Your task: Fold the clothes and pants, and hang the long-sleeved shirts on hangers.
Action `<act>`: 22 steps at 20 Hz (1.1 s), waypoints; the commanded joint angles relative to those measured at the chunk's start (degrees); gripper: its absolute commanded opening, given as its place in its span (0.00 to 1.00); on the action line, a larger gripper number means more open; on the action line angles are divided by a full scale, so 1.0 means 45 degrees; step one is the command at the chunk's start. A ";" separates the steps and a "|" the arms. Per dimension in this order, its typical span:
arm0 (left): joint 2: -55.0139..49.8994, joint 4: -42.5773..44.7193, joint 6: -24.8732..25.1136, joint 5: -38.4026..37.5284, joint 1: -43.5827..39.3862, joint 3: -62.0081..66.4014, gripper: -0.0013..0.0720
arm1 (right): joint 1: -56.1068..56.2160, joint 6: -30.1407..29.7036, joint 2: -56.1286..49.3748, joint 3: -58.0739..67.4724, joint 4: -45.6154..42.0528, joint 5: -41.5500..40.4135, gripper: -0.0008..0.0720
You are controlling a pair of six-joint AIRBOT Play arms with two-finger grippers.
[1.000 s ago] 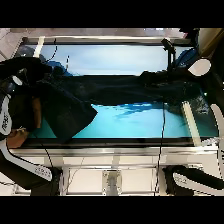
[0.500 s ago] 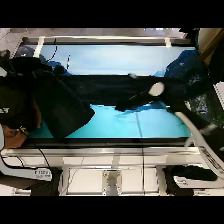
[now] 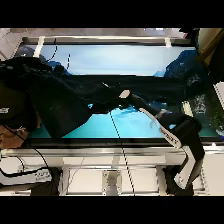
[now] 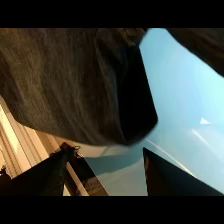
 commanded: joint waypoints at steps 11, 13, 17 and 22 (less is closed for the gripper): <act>0.0262 -0.0073 -0.0039 -0.0364 0.0000 0.0005 0.07 | 0.0525 0.0520 -0.1355 0.2254 0.0238 -0.0389 0.04; 0.0772 -0.0573 -0.0034 -0.0379 0.0000 0.0010 0.07 | -0.0257 0.0549 -0.0743 0.3240 -0.0821 0.1452 0.04; 0.2652 -0.2001 0.0039 -0.0379 -0.0209 0.0005 0.07 | -0.2152 0.1943 0.1875 0.6173 -0.3021 0.5450 0.04; 0.4643 -0.2108 0.0010 -0.0393 -0.1127 0.0005 0.07 | -0.2798 0.2497 0.5061 0.8811 -0.5435 0.3963 0.03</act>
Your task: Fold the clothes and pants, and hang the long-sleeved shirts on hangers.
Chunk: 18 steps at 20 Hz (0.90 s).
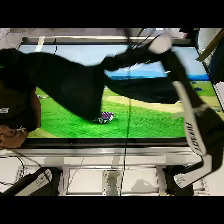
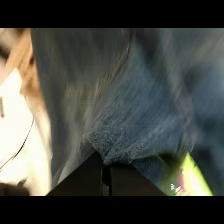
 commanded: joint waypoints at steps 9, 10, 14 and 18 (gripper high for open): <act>0.0928 0.5168 -0.1433 -0.1715 -0.0452 -0.0923 0.07 | 0.2866 -0.1574 -0.1627 -0.1501 0.1020 0.1180 0.03; 0.0928 0.5897 -0.1588 -0.1710 -0.0340 -0.0923 0.07 | 0.3478 -0.1792 -0.2215 -0.1501 0.1365 0.1209 0.03; 0.0918 0.6018 -0.1579 -0.1710 0.0413 -0.0923 0.07 | 0.4964 -0.1987 -0.3390 -0.1501 -0.0121 0.1064 0.33; 0.0913 0.6018 -0.1574 -0.1700 0.0461 -0.0923 0.07 | 0.3725 -0.0767 -0.3196 -0.0821 -0.4337 0.2861 0.57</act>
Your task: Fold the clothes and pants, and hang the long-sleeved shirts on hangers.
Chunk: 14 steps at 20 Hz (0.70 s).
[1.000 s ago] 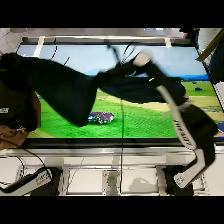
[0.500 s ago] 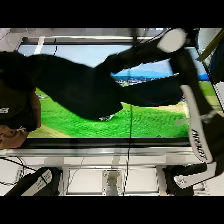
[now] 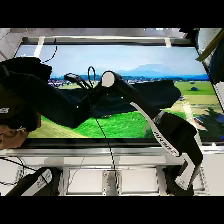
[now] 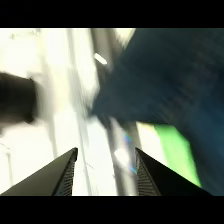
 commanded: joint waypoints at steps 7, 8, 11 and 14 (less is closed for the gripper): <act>0.0000 0.0340 0.0053 -0.0019 0.0126 -0.0015 0.07 | -0.4765 0.1953 0.1530 -0.2181 -0.1821 0.3551 0.50; 0.0000 0.0340 0.0053 -0.0019 0.0121 -0.0015 0.07 | -0.4896 0.1797 0.2103 -0.3609 -0.1501 0.3512 0.42; 0.0000 0.0335 0.0053 0.0019 0.0121 -0.0015 0.07 | -0.4590 0.1481 0.3507 -0.8155 -0.0981 0.1083 0.38; 0.0000 0.0204 0.0049 0.0010 0.0121 -0.0015 0.07 | -0.4075 0.1530 0.3322 -1.0287 0.0272 -0.1671 0.38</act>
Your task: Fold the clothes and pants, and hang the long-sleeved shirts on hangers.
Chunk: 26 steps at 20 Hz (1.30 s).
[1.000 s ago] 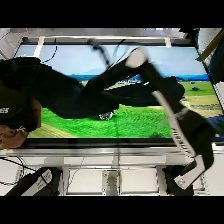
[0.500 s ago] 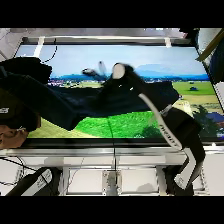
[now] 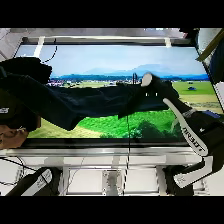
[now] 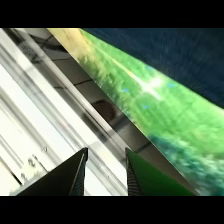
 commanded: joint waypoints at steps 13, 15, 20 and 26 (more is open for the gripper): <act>0.0000 -0.0311 -0.0039 0.0029 0.0010 -0.0005 0.07 | 0.0301 -0.0024 -0.2657 0.0690 0.4070 -0.7023 0.38; 0.0000 -0.0306 -0.0034 0.0024 0.0010 -0.0005 0.07 | 0.0262 -0.0019 -0.2783 0.1326 0.3876 -0.7087 0.38; 0.0000 -0.0311 -0.0034 0.0024 0.0010 -0.0005 0.07 | 0.0078 -0.0019 -0.2715 0.1967 0.1972 -0.2958 0.38; 0.0000 -0.0311 -0.0034 0.0019 0.0010 -0.0005 0.07 | 0.0325 0.0068 -0.2623 0.1656 0.1049 0.0199 0.38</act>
